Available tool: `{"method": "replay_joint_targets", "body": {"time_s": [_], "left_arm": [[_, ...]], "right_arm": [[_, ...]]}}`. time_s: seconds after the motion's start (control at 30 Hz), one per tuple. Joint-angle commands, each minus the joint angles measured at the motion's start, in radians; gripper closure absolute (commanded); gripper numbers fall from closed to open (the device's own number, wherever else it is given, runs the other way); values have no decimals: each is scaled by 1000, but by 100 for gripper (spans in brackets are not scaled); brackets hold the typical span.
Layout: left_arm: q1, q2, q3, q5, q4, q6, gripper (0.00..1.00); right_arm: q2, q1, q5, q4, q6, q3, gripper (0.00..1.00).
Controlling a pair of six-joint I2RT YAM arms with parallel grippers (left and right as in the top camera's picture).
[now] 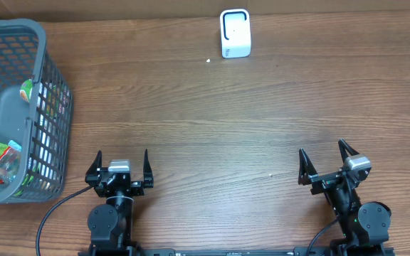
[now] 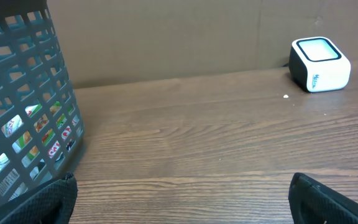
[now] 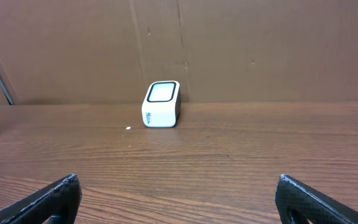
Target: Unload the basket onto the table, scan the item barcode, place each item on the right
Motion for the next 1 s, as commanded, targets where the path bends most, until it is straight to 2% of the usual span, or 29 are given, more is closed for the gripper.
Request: {"method": "replay_joint_targets", "body": {"time_s": [0.0,0.4,0.67,0.97], "left_arm": [[-3,-11,-6,16,2,-14,0],[-3,-11,-6,16,5,-18,0],[-3,-11,-5,22,24,-87,0],[-3,-11,34,83,16,-91,0]], "right_arm": [[-12,6,6,3,7,-11,0],[-12,6,6,3,7,-11,0],[-12,6,6,3,7,-11,0],[-12,6,6,3,7,-11,0]]}}
